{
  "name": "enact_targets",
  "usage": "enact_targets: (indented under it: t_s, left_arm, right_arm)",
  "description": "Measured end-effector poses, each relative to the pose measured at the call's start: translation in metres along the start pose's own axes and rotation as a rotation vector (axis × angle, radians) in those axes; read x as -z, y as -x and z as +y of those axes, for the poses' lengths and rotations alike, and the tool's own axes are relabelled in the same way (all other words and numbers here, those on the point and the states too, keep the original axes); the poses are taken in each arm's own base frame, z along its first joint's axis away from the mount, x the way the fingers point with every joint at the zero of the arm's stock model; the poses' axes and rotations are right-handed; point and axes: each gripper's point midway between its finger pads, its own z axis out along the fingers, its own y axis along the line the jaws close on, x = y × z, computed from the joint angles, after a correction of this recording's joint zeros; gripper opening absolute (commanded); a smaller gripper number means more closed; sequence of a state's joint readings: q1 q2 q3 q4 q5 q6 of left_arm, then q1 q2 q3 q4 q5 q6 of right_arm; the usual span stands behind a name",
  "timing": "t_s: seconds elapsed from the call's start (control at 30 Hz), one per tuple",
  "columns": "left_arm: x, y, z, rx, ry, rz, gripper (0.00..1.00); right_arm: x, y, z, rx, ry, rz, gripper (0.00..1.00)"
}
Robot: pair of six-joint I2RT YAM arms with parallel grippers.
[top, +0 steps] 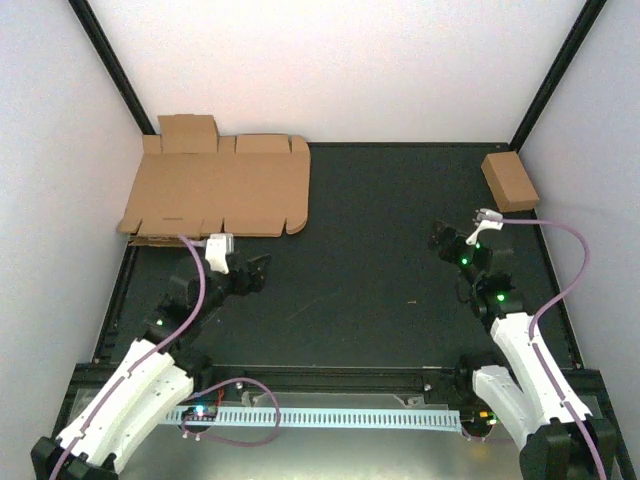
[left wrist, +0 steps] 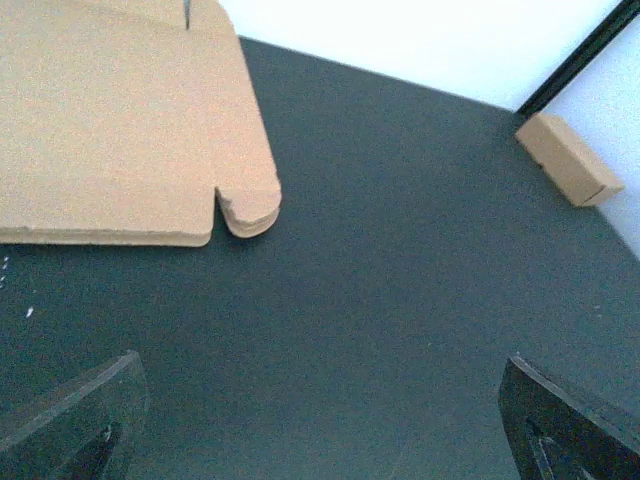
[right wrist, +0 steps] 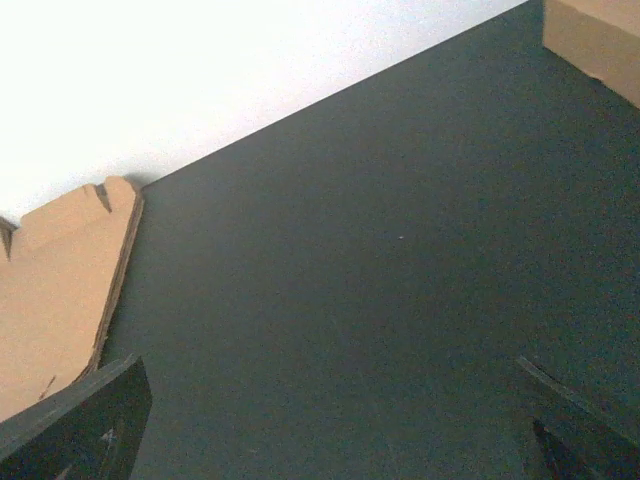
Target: Fold the paper box
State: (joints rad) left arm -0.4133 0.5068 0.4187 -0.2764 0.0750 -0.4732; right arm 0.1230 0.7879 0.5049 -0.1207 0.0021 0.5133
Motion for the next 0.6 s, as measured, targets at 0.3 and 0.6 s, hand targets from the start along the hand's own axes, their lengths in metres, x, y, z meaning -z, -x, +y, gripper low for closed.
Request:
enact_targets:
  t_s: [0.3, 0.6]
  left_arm:
    - [-0.034, 0.018, 0.011, -0.055, 0.159, 0.123, 0.99]
    - [-0.086, 0.032, 0.020, -0.145, 0.279, 0.270, 0.99]
  right_arm:
    - [-0.015, -0.020, 0.010, -0.005, 0.053, 0.129, 1.00]
    - [-0.028, -0.035, 0.013, -0.015, 0.068, 0.223, 1.00]
